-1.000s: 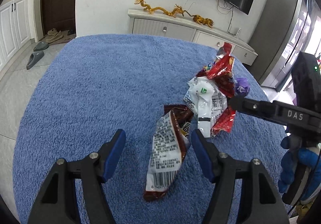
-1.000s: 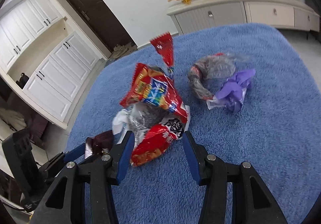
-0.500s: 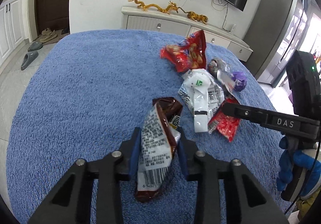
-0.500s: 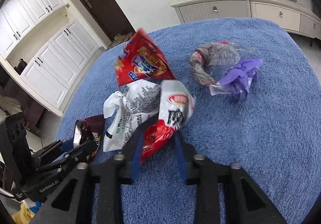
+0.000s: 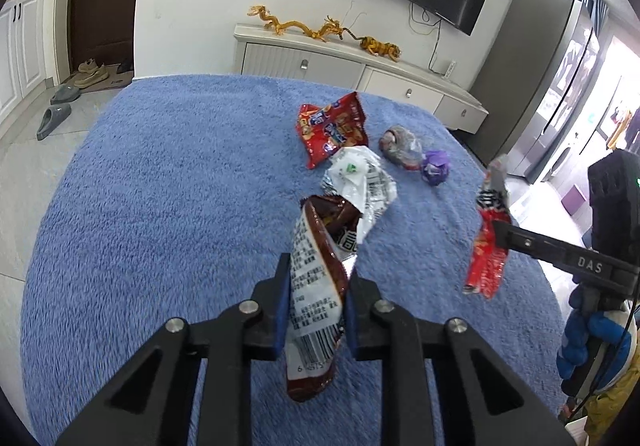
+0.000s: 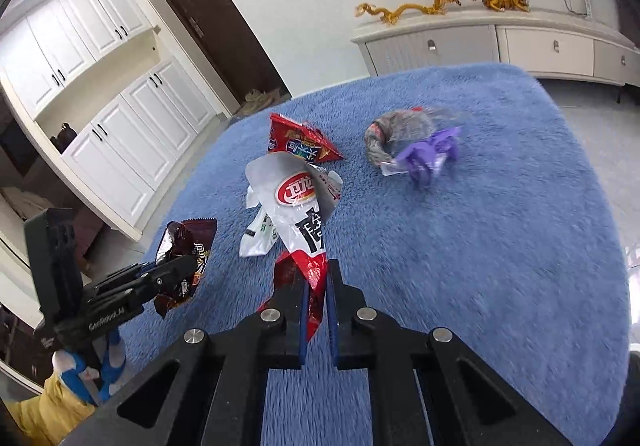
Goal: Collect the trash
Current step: 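Carry both bags over the white bin and open both tools to drop them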
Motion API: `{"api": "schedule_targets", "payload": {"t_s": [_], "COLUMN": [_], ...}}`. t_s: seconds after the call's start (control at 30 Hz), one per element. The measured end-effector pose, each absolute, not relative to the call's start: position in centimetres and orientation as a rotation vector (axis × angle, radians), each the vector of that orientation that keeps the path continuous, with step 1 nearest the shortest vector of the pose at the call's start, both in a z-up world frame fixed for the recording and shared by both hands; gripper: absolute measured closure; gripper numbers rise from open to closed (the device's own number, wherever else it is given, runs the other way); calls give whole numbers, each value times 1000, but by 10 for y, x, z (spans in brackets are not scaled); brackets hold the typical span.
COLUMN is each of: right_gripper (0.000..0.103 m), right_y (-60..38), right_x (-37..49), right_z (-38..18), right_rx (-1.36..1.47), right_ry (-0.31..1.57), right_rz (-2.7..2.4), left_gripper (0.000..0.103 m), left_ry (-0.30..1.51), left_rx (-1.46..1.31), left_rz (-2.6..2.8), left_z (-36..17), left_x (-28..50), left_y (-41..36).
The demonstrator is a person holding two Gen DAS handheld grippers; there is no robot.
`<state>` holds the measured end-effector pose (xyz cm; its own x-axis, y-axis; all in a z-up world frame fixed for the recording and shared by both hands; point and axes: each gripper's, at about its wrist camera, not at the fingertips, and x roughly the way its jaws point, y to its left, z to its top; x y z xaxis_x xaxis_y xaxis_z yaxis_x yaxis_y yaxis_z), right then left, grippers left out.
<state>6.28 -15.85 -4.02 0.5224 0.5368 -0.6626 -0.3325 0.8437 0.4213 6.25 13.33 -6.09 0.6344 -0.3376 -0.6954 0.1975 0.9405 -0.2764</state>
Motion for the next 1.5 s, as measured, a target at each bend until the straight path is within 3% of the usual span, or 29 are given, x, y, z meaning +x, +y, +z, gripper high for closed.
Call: {"api": "schedule_targets", "payload": {"t_s": [0.33, 0.7, 1.13, 1.5], "right_gripper": [95, 95, 95, 95], "right_y": [-209, -324, -441, -505], "right_x": [17, -46, -101, -130], "right_z": [-26, -17, -77, -136], "right_rx": [273, 327, 456, 546], "right_ry": [807, 698, 701, 760], "right_rz": [452, 197, -84, -232], "left_gripper": [83, 83, 83, 83], "left_ry": [826, 845, 866, 919], "left_rx": [-169, -112, 107, 237], "left_rz": [-371, -567, -761, -829], "left_z": [-40, -18, -6, -32], "left_x": [37, 34, 17, 20], "left_y": [97, -16, -186, -307]}}
